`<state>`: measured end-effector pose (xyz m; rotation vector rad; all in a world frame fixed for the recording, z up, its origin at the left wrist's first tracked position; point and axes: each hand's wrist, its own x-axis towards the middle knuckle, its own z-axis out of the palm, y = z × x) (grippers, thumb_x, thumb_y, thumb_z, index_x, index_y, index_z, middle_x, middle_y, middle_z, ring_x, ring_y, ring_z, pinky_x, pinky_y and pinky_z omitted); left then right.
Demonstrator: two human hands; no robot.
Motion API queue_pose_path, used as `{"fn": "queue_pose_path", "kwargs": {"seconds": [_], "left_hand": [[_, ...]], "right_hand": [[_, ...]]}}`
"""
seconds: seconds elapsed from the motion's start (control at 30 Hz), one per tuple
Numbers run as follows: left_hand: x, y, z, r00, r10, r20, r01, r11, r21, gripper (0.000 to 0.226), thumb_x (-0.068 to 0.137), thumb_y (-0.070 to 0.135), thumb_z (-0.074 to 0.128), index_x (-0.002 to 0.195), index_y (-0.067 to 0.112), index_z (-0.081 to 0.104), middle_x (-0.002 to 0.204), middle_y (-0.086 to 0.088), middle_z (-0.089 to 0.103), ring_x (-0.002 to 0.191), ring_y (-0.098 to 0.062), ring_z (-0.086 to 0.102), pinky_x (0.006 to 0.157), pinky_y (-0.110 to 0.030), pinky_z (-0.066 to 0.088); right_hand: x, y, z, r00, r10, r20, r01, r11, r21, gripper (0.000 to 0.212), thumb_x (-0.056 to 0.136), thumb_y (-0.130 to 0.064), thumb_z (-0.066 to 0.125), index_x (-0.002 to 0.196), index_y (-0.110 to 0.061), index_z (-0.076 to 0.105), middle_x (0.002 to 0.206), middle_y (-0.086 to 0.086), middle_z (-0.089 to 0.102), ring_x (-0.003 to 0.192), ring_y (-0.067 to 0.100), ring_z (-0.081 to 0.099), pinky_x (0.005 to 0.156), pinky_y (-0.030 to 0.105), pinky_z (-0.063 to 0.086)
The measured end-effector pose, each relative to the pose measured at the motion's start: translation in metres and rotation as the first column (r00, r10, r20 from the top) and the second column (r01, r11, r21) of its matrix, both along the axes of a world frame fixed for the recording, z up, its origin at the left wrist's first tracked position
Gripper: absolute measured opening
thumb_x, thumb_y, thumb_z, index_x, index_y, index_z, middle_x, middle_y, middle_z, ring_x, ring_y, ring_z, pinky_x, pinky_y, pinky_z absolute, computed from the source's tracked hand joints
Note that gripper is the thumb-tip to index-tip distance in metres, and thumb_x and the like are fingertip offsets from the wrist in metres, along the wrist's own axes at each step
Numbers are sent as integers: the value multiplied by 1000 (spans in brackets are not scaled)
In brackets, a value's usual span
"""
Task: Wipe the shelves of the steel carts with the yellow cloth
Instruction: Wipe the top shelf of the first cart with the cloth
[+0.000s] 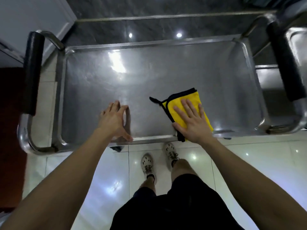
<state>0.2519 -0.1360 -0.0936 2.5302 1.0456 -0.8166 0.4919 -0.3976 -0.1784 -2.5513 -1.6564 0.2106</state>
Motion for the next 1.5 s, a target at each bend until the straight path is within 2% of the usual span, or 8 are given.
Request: {"fn": "queue_pose_path", "kwargs": {"seconds": [0.13,0.4,0.6,0.83,0.97,1.07,1.27,1.5], "left_hand": [[62,-12,18,998,-26,52,21,994,111,128,49,84,90,153,25,45,160,-12,38,149,-38,39,122,-60,37],[217,-61,6,986,-124,109,107,984,144,151,49,76,97,169,40,12,179,-9,8,164,-37,14,122,-65,36],[239,-50,-3,998,-50,43,45,994,99,159,39,73,101,169,41,15,175,-10,16,161,-37,16,121,-60,40],[243,-48,-9,999,-29,28,26,993,117,162,39,69,103,171,42,14,180,-8,9,164,-37,15,122,-60,38],[244,-45,-13,999,-42,31,37,989,145,163,41,72,100,172,42,8,181,-6,5,166,-35,13,121,-56,39],[245,-43,-14,999,-17,48,11,991,135,163,40,69,102,171,43,9,180,-5,5,166,-35,13,120,-58,39],[233,-42,-3,992,5,126,-18,995,100,159,42,70,101,171,34,15,178,-6,17,164,-31,19,124,-53,37],[125,-25,9,982,122,146,-128,991,31,152,43,82,94,169,34,22,170,-6,29,157,-32,31,123,-55,35]], "right_hand": [[33,-37,10,972,-235,6,235,966,-105,74,107,-71,33,171,-42,12,181,-2,-7,166,18,-12,131,62,1],[69,-60,-3,992,-127,-11,127,992,14,73,105,-71,42,169,-42,23,181,-3,3,167,18,-2,131,63,9],[171,-105,-10,991,-127,47,125,991,47,75,106,-72,38,170,-43,14,181,-3,2,167,20,0,130,64,14],[284,21,-9,959,-273,76,268,961,74,74,102,-70,40,167,-38,33,179,4,20,166,22,12,131,61,8],[320,114,-6,942,-333,29,332,943,31,79,100,-72,28,170,-35,25,180,8,14,166,27,9,131,63,3],[304,139,-6,956,-293,15,292,956,27,79,102,-71,26,171,-32,20,180,10,9,166,30,6,130,64,0],[180,103,-12,991,129,27,-131,987,93,72,107,-66,35,170,-31,29,179,8,16,166,29,9,129,66,8],[49,58,-7,947,319,24,-320,946,40,71,110,-64,32,172,-32,17,181,7,5,167,28,-2,128,67,10]]}}
